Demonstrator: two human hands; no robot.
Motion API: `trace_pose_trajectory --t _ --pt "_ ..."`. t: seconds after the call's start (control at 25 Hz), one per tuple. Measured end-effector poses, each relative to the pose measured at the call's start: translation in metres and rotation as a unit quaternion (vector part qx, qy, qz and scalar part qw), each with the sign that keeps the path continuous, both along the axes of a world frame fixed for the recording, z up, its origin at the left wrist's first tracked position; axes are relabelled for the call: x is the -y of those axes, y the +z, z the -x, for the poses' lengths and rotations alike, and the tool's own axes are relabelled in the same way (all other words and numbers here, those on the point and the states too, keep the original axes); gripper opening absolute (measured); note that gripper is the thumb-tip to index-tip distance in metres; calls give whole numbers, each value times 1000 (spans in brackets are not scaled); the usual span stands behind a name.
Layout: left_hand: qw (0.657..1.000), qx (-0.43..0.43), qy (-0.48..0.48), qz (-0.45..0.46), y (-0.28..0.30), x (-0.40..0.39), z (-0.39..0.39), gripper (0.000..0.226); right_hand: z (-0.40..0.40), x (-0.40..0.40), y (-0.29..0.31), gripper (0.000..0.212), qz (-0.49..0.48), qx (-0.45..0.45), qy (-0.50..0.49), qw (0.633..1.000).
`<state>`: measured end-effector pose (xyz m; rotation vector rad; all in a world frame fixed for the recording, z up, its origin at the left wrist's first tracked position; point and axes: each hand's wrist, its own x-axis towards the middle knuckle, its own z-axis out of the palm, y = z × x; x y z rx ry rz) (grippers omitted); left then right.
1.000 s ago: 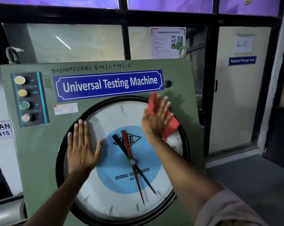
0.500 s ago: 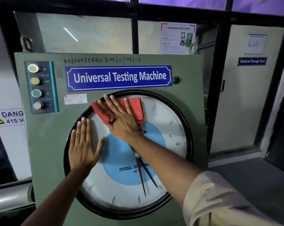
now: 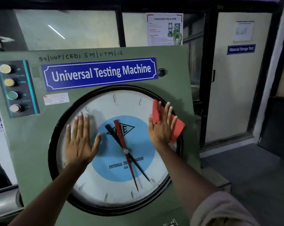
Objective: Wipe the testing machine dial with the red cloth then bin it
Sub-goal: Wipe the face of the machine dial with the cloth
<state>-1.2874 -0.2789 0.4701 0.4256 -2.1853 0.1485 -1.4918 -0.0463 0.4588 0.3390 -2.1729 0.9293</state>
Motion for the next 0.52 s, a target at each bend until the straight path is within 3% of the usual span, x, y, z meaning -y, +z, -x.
trace_pose_trajectory --t 0.12,0.28,0.4,0.52 --pt "1000 -7 13 -11 -3 -6 9 91 -18 -14 -61 73 72 61 -12 995" --pt "999 -18 23 -13 -13 -1 9 90 -42 -16 -118 78 71 122 -7 990" --pt "999 -18 27 -9 -12 3 8 92 -41 -7 -98 74 88 150 -20 985" --pt "999 -25 34 -22 -10 5 6 98 -33 13 -48 74 83 103 -18 991"
